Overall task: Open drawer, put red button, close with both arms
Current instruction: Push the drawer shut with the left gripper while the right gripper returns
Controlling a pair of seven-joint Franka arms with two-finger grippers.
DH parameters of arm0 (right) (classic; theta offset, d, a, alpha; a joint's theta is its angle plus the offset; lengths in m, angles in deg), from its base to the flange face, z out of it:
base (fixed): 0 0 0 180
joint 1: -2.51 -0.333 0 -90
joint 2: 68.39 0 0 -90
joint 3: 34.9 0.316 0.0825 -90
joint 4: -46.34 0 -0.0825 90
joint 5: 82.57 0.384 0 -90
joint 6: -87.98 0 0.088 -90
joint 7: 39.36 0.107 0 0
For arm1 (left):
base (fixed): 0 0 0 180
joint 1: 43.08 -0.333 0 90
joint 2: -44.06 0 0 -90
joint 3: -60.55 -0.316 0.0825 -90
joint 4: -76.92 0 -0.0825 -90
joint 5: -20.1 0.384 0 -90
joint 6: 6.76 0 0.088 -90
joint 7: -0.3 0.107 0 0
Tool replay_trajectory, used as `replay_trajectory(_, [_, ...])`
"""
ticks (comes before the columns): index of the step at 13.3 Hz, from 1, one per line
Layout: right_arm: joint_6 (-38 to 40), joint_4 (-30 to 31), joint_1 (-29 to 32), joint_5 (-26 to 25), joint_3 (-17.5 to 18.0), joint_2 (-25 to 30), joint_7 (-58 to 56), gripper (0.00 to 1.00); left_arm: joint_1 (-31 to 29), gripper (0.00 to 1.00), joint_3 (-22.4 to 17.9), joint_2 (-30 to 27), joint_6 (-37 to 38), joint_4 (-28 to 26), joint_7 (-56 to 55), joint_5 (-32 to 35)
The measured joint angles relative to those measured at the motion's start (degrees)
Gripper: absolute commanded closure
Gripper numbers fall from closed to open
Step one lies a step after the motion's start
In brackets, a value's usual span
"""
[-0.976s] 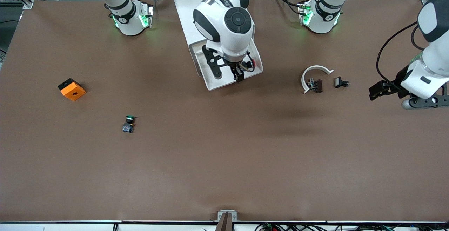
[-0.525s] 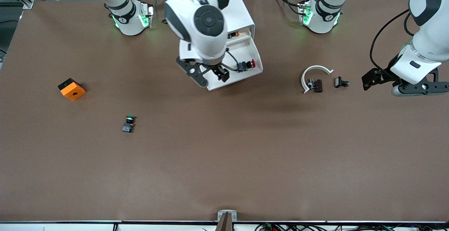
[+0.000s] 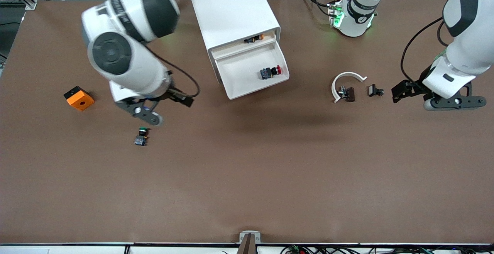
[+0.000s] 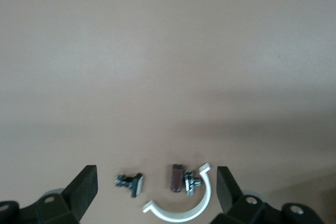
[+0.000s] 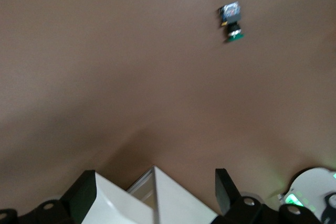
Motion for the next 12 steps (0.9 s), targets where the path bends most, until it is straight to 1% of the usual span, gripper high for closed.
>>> replay_trajectory(2, [0.98,0.3,4.79,-0.56,-0.06,1.41,-9.06,0.0,0.42,0.0,1.18,4.06,-1.91,1.16,-0.17,-0.75])
replay_trajectory(3, [1.37,0.38,7.01,-1.66,-0.06,2.16,-12.93,0.0,0.56,0.0,2.14,6.26,-2.61,2.32,-0.7,-1.03])
replay_trajectory(6, [1.57,0.6,14.92,-3.22,-0.08,4.18,-24.92,0.0,2.33,0.0,5.38,13.14,-5.97,6.48,-7.27,-1.42])
replay_trajectory(9, [1.57,0.82,21.38,-3.29,-0.06,4.87,-32.98,0.0,7.74,0.0,5.96,18.57,-10.06,9.55,-17.44,-1.43])
replay_trajectory(12, [1.52,0.84,23.5,-6.64,-0.01,5.25,-37.32,0.0,13.29,0.0,6.1,22.21,-14.17,10.24,-29.85,-1.44])
